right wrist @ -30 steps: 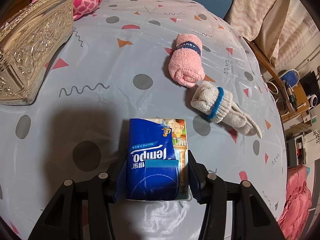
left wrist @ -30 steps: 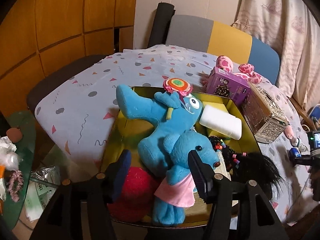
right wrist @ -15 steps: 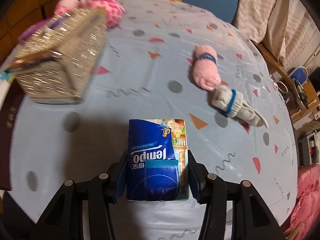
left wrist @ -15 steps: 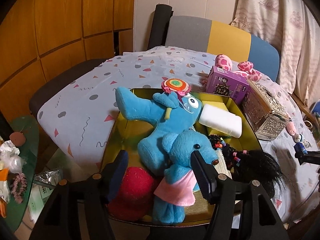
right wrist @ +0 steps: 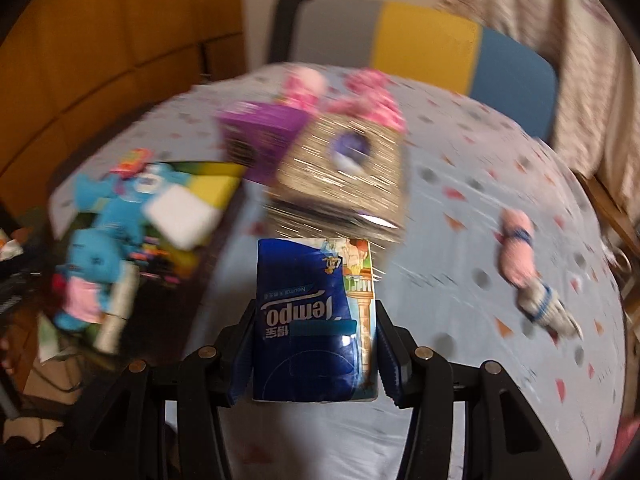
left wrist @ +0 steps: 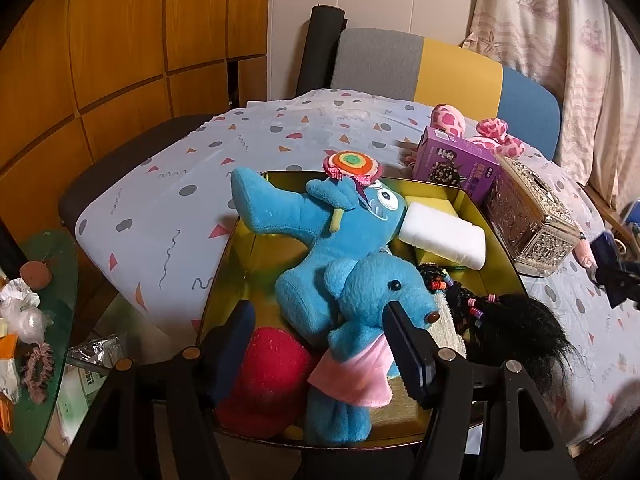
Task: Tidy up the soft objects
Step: 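Carry the blue Tempo tissue pack into the gold tray and open the right tool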
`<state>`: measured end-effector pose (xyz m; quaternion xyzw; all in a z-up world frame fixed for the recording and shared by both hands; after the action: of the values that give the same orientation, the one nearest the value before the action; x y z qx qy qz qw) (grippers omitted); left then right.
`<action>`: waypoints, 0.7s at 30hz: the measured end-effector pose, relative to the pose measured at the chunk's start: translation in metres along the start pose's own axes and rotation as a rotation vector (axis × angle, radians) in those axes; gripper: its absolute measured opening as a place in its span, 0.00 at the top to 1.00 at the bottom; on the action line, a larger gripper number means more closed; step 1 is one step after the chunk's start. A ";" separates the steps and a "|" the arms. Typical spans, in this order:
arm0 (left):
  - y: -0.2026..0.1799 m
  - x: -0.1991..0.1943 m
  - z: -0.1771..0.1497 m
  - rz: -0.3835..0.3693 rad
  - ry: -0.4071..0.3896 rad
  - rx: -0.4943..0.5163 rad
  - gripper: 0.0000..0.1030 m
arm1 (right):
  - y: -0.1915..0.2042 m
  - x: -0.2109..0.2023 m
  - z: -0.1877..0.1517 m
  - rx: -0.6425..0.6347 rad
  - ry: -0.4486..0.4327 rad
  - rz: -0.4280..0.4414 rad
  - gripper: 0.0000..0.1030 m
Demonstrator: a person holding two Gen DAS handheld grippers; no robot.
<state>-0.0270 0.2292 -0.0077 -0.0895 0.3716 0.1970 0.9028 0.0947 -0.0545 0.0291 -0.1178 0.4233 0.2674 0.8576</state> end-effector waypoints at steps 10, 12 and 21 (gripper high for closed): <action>0.021 -0.007 0.007 0.023 -0.049 -0.082 0.35 | 0.083 -0.002 0.016 -0.145 -0.034 0.171 0.49; 0.029 -0.007 0.010 0.037 -0.053 -0.106 0.35 | 0.094 -0.006 0.017 -0.157 -0.041 0.195 0.49; 0.046 -0.003 0.007 0.065 -0.030 -0.140 0.35 | 0.148 0.023 0.014 -0.249 0.027 0.293 0.49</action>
<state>-0.0437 0.2721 -0.0018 -0.1373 0.3460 0.2531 0.8930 0.0329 0.0829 0.0230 -0.1638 0.4108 0.4382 0.7825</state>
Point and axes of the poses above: each gripper's, at about its wrist camera, not at the fingertips, and x roughly the way its jaws point, y to its left, z to its top, the point moved 1 cm from there along x, roughly the way its jaws point, and after that the axes turned 4 degrees about z, right-handed, at the moved point
